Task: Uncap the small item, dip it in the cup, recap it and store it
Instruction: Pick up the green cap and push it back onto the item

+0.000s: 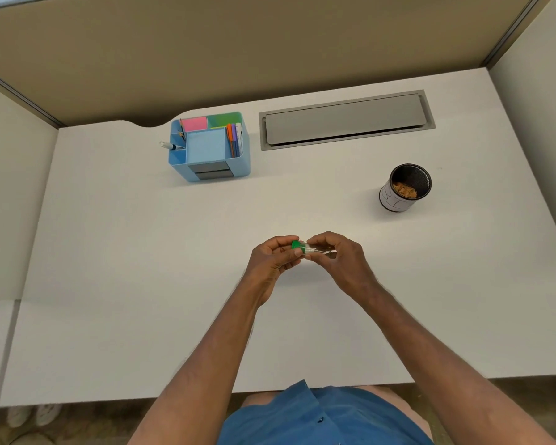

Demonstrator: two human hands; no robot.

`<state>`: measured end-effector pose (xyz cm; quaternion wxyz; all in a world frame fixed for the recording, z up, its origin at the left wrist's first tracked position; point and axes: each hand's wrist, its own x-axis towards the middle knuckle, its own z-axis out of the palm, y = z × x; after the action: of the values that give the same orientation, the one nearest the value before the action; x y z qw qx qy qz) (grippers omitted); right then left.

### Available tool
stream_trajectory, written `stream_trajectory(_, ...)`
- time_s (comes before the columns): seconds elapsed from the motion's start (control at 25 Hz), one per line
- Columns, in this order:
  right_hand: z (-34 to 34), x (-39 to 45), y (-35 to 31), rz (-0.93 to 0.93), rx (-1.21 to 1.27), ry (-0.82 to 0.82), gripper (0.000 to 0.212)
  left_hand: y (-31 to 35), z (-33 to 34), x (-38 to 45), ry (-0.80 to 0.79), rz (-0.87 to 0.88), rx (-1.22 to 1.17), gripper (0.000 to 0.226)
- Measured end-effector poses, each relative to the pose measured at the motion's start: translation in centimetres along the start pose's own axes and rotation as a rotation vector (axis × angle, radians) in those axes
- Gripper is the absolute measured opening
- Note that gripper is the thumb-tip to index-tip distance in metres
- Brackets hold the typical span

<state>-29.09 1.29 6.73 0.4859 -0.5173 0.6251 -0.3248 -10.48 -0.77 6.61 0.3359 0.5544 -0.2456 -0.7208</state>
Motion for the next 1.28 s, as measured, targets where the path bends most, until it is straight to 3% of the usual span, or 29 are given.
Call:
stream_trajectory(0.2,1.0,0.5,-0.1,0.061,0.099,-0.034,0.019,0.2,-1.1,-0.3,0.011,0.022,0.005,0.034)
stream_trajectory(0.8,8.3,1.1,-4.7,0.022,0.046,0.024,0.037,3.7,-8.3,-1.2,-0.004,0.037,-0.047,0.030)
stream_trajectory(1.08,11.4,0.4,-6.2,0.063,0.110,0.069,0.020,4.8,-11.4,-1.7,-0.033,0.082,0.017,0.030)
stream_trajectory(1.28,12.7,0.5,-6.7,0.094,0.151,0.053,0.021,5.3,-12.9,-1.9,-0.042,0.091,0.006,0.031)
